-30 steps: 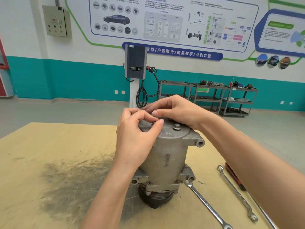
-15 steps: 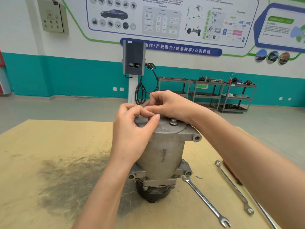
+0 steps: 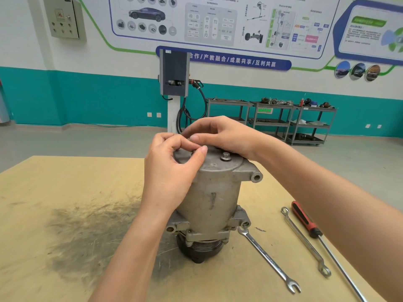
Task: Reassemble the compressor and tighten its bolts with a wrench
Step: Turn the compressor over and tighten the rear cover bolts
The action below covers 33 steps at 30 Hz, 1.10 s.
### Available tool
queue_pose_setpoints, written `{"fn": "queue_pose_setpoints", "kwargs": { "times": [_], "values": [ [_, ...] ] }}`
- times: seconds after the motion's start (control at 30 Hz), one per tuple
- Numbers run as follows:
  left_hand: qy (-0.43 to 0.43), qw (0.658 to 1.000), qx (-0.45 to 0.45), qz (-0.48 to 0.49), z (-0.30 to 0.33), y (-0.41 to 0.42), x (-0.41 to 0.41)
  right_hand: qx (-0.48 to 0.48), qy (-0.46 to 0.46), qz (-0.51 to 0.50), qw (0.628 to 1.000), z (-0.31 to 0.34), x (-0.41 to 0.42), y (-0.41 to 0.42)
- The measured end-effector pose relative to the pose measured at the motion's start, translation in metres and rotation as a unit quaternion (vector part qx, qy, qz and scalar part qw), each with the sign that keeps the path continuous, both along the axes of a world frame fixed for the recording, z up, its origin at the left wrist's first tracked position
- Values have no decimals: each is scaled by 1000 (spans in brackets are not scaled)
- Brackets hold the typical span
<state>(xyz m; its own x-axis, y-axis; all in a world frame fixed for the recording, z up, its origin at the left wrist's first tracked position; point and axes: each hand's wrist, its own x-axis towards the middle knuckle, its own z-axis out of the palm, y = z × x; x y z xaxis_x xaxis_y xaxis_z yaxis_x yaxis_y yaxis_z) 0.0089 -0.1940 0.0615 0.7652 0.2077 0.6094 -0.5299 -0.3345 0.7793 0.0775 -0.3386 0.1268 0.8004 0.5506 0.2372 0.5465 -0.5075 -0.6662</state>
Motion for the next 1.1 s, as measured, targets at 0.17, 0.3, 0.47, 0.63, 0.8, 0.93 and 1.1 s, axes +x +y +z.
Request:
{"fn": "queue_pose_setpoints", "kwargs": {
  "times": [0.17, 0.3, 0.47, 0.63, 0.8, 0.93, 1.1],
  "values": [
    [-4, 1000, 0, 6, -1, 0, 1, -25, -21, -11, 999, 0, 3, 7],
    [-3, 1000, -4, 4, -1, -1, 0, -18, -21, -11, 1000, -1, 5, 5],
    [-3, 1000, -4, 6, 0, -1, 0, 19, 33, 42, 998, 0, 4, -5],
    [-7, 1000, -10, 4, -2, -1, 1, 17, 32, 28, 999, -1, 6, -3],
    [-8, 1000, -16, 3, -2, -1, 2, -11, -8, -7, 1000, -1, 6, 6],
    [-7, 1000, -11, 3, -2, -1, 1, -3, -12, 16, 1000, -2, 4, -1],
    [-8, 1000, -11, 3, -2, -1, 2, -16, -17, 8, 1000, 0, 2, 3]
  ]
}}
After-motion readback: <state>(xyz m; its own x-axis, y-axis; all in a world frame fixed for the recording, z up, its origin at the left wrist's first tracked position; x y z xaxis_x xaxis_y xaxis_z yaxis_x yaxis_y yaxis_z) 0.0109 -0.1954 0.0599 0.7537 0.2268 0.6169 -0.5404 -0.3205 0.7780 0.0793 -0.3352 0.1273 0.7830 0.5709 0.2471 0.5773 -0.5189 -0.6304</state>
